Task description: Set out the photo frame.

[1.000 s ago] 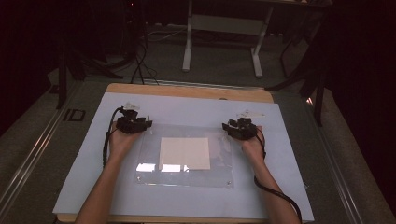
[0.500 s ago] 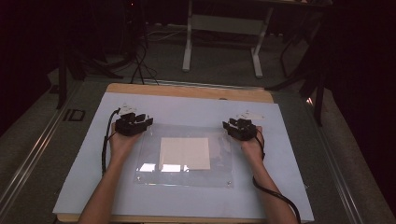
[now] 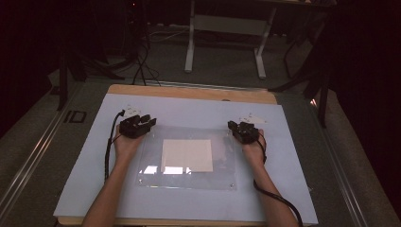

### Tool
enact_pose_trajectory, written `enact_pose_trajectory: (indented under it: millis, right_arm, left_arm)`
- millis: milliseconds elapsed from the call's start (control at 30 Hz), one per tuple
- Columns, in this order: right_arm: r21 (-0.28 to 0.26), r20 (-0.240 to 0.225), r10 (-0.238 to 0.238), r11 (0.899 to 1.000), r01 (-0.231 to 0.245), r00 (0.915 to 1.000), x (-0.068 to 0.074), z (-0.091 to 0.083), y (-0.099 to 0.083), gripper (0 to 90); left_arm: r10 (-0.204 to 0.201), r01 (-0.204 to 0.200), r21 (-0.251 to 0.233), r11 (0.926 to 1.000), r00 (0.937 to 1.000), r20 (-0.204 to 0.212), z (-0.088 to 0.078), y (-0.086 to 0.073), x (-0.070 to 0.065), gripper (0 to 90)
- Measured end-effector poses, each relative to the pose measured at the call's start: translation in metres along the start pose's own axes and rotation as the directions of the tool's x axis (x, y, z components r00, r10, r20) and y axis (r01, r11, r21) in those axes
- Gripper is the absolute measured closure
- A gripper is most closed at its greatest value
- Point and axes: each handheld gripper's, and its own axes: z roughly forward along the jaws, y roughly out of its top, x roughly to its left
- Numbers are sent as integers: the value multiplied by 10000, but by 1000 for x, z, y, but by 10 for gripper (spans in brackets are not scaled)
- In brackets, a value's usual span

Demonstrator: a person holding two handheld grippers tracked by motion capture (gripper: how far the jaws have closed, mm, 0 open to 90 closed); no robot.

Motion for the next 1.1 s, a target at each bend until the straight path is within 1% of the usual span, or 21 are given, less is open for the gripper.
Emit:
enact_pose_trajectory:
  millis: [33,67,167,233,300,333,367,400,433,533,633,700,767,800,833,933,1033,1100]
  right_arm:
    - [0,0,0,10000,0,10000,0,0,0,852]
    - [-2,21,30,10000,-30,10000,0,0,0,852]
    - [-23,33,38,10000,-38,10000,1,0,-1,852]
    - [-10,24,46,10000,-46,10000,0,0,-1,852]
    - [-33,-12,75,10000,-75,10000,0,0,-1,852]
    - [-45,-25,88,10000,-89,10000,0,0,-1,852]
    - [-54,-40,110,9999,-110,9999,0,0,-1,852]
    - [-58,-48,113,9999,-113,9999,0,0,-1,852]
    - [-64,-53,118,9999,-119,9999,-1,0,-1,852]
    - [-70,-61,135,9999,-136,9999,-1,0,-1,851]
    - [-71,-60,135,9999,-135,9999,-1,0,-1,848]
    - [-61,-78,134,9999,-135,9999,-1,0,-1,847]
    - [-60,-84,111,9999,-111,9999,-1,0,-1,847]
    - [-62,-90,118,9999,-118,9999,-1,0,-1,847]
    - [-63,-90,120,9999,-121,9999,-1,0,-1,846]
    - [-71,-114,176,9998,-177,9998,-1,0,-1,840]
    - [-50,-69,197,9998,-197,9998,-2,1,-2,816]
    - [-44,-122,203,9998,-203,9997,-2,1,-3,833]
  left_arm:
    - [0,0,0,10000,10000,0,0,0,0,633]
    - [29,-29,-13,10000,10000,-84,0,0,0,633]
    - [39,-40,-85,10000,9999,-166,-1,-1,1,717]
    - [31,-32,-110,9999,10000,-95,-3,-1,2,758]
    - [42,-44,-111,9999,9999,-111,-3,-1,3,795]
    - [20,-21,-103,9999,10000,-53,-4,-1,4,803]
    - [24,-24,-95,10000,10000,-41,-3,-1,4,798]
    - [111,-112,-59,9999,9999,-106,-3,-2,4,781]
    - [145,-145,-36,9999,9998,-161,-2,-2,3,744]
    - [168,-168,0,9999,9996,-209,2,-2,3,705]
    - [144,-143,80,9999,9996,-244,5,-4,3,706]
    - [105,-103,83,9999,9998,-174,7,-4,4,727]
    - [-3,3,15,10000,9999,-140,8,-4,4,789]
    - [-12,12,24,10000,9998,-201,9,-4,4,819]
    - [6,-6,27,10000,9999,-169,9,-4,5,840]
    - [136,-135,30,9999,9997,-202,9,-4,4,849]
    - [176,-176,32,9998,9997,-150,9,-4,5,852]
    - [150,-150,16,9999,9998,-127,9,-4,6,852]
